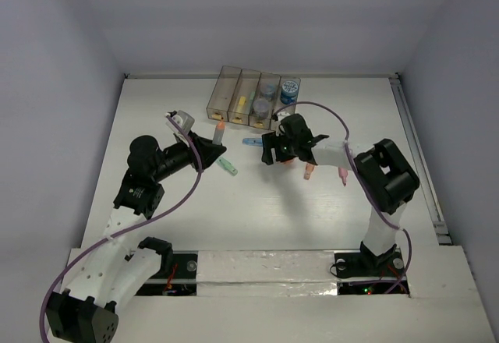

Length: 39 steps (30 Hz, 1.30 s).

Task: Sort the stationery into containers
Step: Pick up the pen cap from the center of the board.

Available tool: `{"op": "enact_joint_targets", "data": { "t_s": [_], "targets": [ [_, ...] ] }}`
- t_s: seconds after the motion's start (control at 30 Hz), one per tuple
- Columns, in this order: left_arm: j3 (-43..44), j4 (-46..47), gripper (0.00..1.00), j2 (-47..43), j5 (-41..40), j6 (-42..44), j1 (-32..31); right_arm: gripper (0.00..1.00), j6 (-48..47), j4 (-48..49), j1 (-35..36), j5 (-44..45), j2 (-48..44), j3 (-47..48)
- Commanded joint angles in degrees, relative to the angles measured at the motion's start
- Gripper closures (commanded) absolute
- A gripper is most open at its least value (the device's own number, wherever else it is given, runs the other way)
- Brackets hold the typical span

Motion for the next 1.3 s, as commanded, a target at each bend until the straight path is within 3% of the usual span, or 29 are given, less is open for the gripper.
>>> {"op": "enact_joint_targets", "data": {
  "t_s": [0.0, 0.17, 0.4, 0.57, 0.77, 1.0, 1.27],
  "targets": [
    [0.4, 3.6, 1.0, -1.0, 1.0, 0.0, -0.2, 0.19, -3.1, -2.8, 0.7, -0.4, -0.4, 1.2],
    [0.2, 3.9, 1.0, -1.4, 1.5, -0.6, -0.2, 0.03, -1.6, -2.7, 1.2, 2.5, -6.2, 1.5],
    [0.1, 4.5, 1.0, -2.3, 1.6, -1.3, -0.2, 0.0, 5.1, 0.6, 1.2, 2.0, -16.2, -5.8],
    [0.2, 4.3, 1.0, -3.0, 0.9, -1.6, -0.2, 0.11, 10.1, -1.4, 1.2, 7.8, -17.1, -9.3],
    [0.2, 4.2, 1.0, -3.8, 0.7, -1.8, -0.2, 0.14, 12.3, -7.3, 1.2, 18.6, -10.6, -4.4],
    [0.3, 3.8, 1.0, -4.1, 0.4, -1.4, -1.3, 0.14, 12.3, -9.8, 0.7, 20.0, -3.7, 1.5],
    [0.4, 3.7, 1.0, -4.0, 0.1, -1.3, -1.3, 0.33, 12.2, -11.5, 0.7, 21.7, -1.3, 2.7]
  ]
}}
